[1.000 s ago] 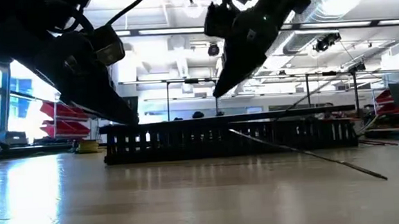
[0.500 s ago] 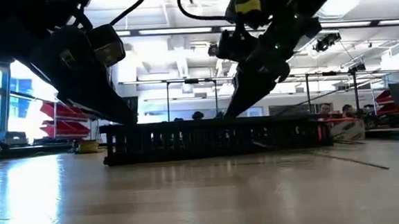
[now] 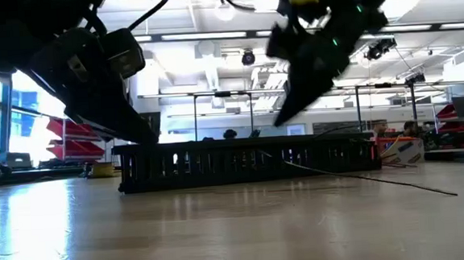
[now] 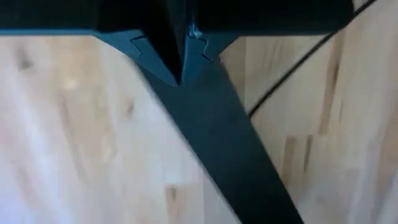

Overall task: Ziptie cables
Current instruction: Close the black cable duct

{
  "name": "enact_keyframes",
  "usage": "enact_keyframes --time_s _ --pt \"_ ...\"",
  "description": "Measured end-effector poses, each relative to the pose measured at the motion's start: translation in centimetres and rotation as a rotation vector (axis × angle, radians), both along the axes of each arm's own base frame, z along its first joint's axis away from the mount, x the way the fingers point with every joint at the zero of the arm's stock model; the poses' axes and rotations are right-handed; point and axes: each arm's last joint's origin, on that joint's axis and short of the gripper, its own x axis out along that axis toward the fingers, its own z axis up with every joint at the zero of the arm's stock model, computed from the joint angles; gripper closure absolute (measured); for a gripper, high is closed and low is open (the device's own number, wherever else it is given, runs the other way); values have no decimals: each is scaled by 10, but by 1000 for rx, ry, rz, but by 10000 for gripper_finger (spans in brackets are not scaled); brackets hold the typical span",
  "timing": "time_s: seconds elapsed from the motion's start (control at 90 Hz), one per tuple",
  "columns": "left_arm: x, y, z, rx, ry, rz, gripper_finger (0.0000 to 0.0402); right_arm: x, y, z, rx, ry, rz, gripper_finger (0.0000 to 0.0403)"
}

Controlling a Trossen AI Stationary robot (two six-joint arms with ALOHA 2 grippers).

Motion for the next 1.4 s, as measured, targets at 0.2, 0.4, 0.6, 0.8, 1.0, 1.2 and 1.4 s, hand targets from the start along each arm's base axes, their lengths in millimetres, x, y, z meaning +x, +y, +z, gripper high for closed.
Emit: enact_keyframes --time_s 0.2,0.4,0.6,0.8,1.0,1.2,1.4 --pt "0 0 0 -6 1 -6 401 -10 -3 -19 40 -2 -71 402" --pt "0 0 0 -11 1 -12 401 -9 -4 17 -17 -81 -77 403" --pt "0 -1 0 -13 2 -14 401 -13 -5 2 42 -61 -90 403" --pt "0 -1 0 -18 2 -20 401 -17 -4 -33 101 36 -112 403" --pt "-5 0 15 -75 -35 -17 401 -16 -3 -27 107 -23 -103 403" --pt "-14 4 31 -75 -42 -2 401 -32 -13 1 18 -55 -221 403" --pt "-17 6 28 -47 -3 18 401 -61 -25 18 -86 30 -455 403"
